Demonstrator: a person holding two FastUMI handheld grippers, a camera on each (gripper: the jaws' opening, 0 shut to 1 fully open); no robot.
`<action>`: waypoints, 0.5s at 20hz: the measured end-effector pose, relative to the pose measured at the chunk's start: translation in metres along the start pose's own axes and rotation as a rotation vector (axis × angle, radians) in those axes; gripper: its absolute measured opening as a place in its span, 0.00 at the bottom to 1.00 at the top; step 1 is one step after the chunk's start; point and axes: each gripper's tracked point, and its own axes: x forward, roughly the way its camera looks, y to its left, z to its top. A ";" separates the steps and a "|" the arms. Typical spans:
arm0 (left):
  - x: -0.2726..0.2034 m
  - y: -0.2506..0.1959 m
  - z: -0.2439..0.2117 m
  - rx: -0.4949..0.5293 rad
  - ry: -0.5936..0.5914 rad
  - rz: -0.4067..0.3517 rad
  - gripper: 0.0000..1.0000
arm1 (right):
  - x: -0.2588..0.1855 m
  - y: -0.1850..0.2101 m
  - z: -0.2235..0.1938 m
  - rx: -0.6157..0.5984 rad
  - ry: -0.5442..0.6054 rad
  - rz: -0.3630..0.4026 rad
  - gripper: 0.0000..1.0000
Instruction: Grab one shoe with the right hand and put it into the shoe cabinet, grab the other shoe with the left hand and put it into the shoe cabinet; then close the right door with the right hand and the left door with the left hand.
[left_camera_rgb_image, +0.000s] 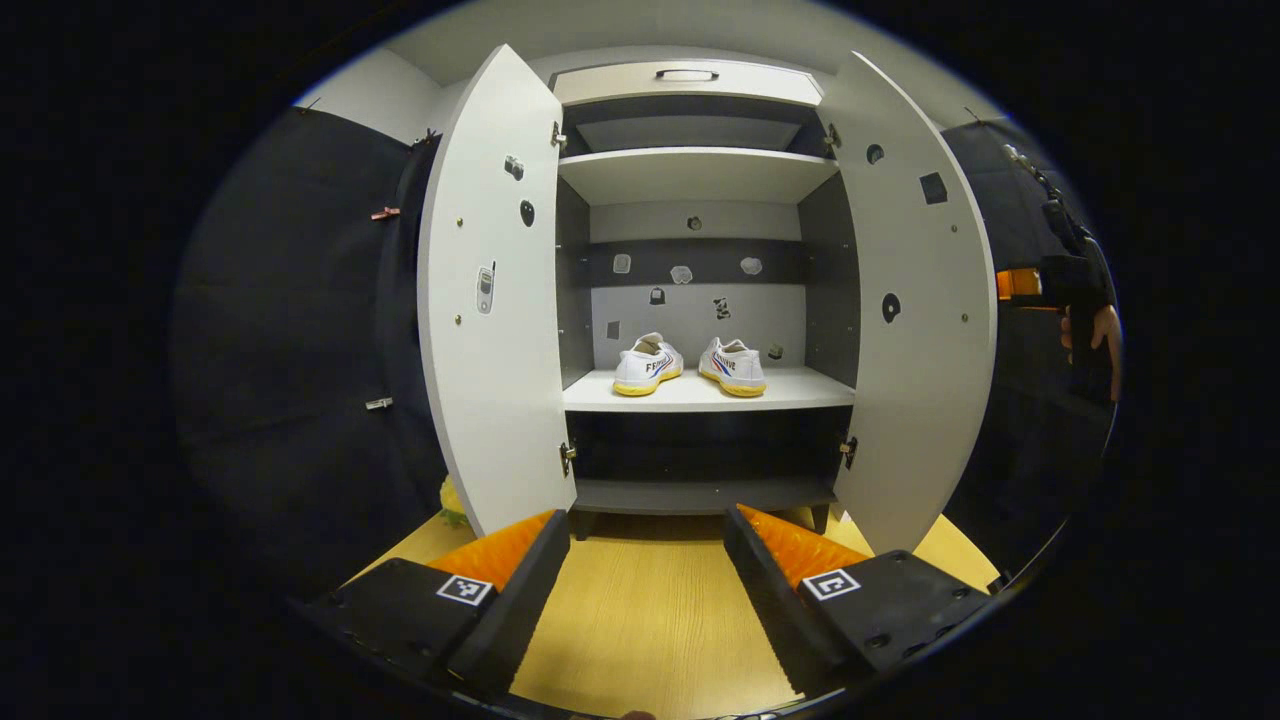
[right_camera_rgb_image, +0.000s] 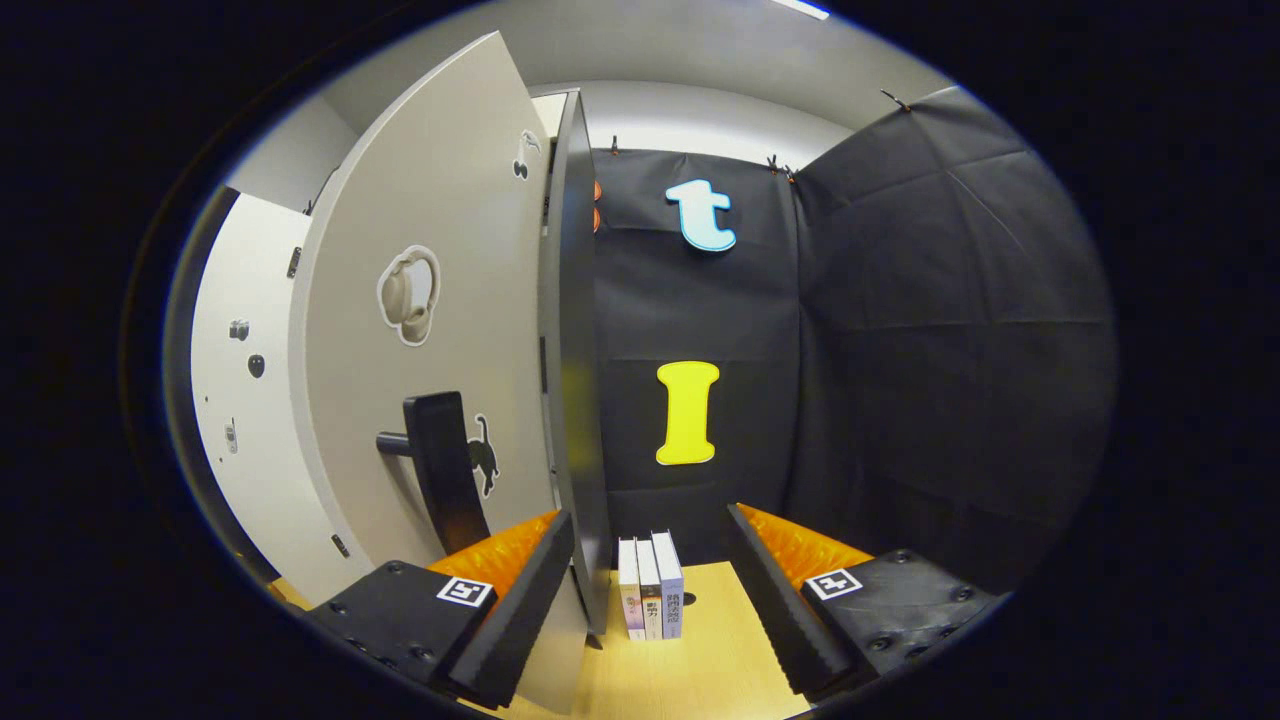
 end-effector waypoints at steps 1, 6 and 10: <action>0.000 0.004 0.000 0.004 -0.002 -0.002 0.96 | -0.004 0.010 -0.002 0.006 0.007 0.008 0.98; -0.001 0.038 0.002 0.018 -0.013 0.007 0.96 | -0.007 0.046 -0.006 0.002 0.009 0.010 0.98; 0.001 0.069 -0.001 0.019 -0.010 0.032 0.97 | -0.002 0.083 -0.010 0.014 0.019 0.026 0.98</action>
